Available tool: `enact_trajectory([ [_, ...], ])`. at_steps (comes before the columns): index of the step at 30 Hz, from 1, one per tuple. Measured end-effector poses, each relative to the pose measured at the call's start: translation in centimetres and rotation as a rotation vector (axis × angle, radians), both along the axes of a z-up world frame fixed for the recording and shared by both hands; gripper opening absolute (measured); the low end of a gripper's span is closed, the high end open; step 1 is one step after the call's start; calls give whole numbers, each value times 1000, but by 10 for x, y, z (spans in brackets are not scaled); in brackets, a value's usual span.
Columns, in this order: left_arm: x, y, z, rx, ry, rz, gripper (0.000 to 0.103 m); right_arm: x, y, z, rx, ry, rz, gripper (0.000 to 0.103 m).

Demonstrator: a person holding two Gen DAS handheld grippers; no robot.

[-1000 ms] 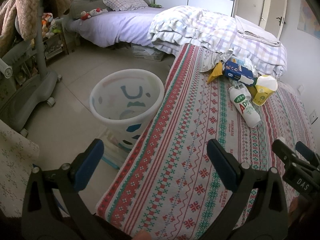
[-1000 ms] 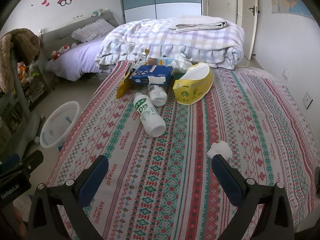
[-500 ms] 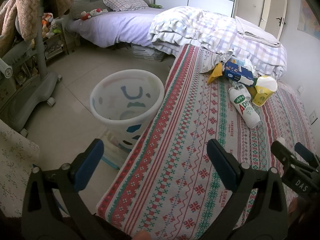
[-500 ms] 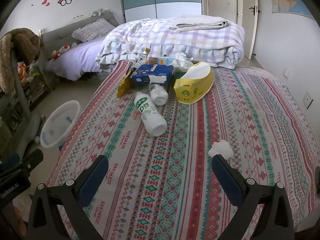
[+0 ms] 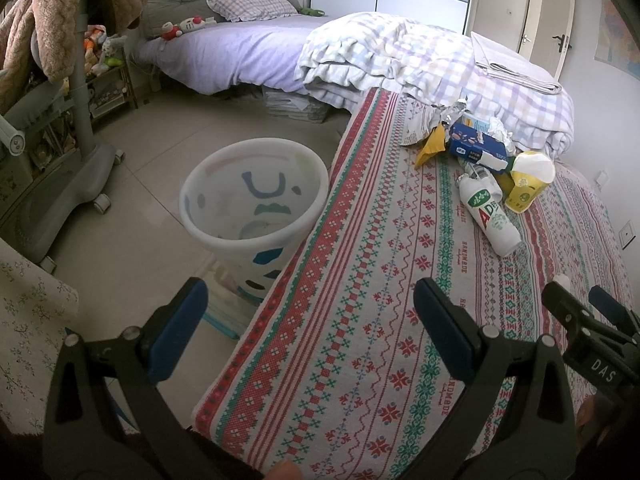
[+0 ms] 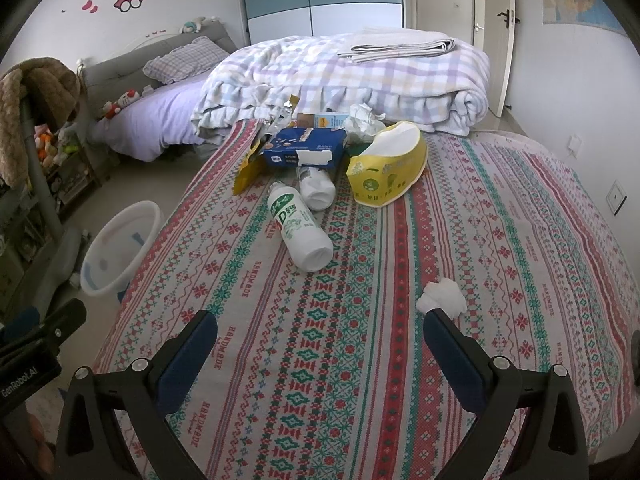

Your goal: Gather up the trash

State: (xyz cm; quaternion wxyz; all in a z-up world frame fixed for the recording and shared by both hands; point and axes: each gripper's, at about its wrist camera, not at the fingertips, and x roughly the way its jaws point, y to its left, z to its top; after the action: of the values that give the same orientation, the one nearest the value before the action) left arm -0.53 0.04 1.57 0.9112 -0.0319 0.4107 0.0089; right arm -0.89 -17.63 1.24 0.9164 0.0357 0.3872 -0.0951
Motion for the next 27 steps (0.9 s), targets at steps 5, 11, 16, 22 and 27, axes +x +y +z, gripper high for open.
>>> enact_trajectory([
  [5,0,0,0,0,2,0,102,0,0,-1,1,1,0,103],
  [11,0,0,1,-1,2,1,102,0,0,-1,3,1,-1,103],
  [16,0,0,1,-1,3,1,102,0,0,-3,7,5,-2,103],
  [22,1,0,1,-2,5,-2,102,0,-2,-3,14,9,-5,103],
  [27,2,1,2,-8,6,-6,102,1,-3,-3,17,19,-14,103],
])
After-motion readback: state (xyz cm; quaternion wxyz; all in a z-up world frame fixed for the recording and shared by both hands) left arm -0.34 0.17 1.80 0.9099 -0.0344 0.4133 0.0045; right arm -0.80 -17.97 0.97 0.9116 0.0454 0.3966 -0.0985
